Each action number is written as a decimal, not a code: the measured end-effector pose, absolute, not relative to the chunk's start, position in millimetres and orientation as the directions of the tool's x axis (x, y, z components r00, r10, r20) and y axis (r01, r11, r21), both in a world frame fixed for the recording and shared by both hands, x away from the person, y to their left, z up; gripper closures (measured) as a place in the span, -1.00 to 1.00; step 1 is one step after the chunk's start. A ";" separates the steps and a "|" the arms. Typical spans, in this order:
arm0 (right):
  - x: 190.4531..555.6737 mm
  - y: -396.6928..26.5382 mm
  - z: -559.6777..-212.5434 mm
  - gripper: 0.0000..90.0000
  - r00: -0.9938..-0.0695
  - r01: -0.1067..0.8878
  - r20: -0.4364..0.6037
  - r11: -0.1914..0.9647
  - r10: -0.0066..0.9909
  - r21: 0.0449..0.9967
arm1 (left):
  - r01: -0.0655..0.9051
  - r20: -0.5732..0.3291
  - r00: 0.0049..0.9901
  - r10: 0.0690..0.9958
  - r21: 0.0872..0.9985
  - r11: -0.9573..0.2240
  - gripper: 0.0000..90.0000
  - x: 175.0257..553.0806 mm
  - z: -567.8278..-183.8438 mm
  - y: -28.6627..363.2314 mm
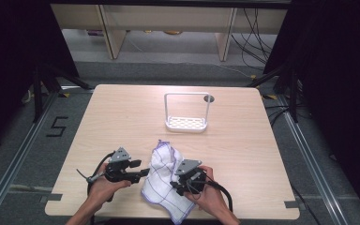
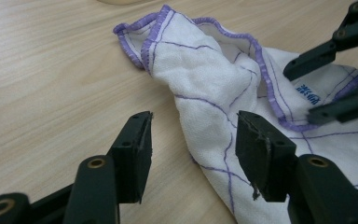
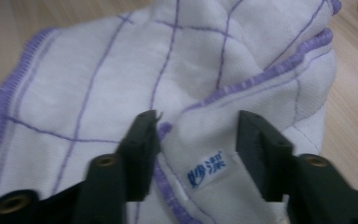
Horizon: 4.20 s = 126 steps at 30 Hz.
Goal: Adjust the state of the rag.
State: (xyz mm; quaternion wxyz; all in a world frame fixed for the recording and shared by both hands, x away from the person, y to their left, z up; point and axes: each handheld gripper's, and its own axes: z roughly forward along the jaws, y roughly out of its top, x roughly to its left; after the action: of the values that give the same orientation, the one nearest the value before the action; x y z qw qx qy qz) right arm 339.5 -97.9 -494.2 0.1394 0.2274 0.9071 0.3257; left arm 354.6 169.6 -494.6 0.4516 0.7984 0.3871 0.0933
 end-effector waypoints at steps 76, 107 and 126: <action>411.5 -210.5 -470.6 0.89 -0.687 0.436 -0.062 0.478 0.724 0.763 | 0.605 -0.324 0.704 0.631 0.739 -0.296 0.83 445.9 -506.2 110.0; 403.2 -219.7 -455.1 0.17 -0.635 0.512 0.027 0.395 0.772 0.763 | 0.647 -0.349 0.576 0.739 0.748 -0.151 -0.04 402.4 -488.9 196.5; 392.7 -214.1 -467.2 0.13 -0.619 0.525 -0.010 0.423 0.785 0.738 | 0.637 -0.335 0.565 0.754 0.758 -0.141 -0.12 425.7 -485.2 196.1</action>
State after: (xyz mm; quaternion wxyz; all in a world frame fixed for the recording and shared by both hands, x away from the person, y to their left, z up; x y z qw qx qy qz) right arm 392.7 -214.1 -467.2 0.1801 0.3977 0.8240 0.3612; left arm 425.7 196.1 -485.2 0.4647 0.7526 0.4623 0.0629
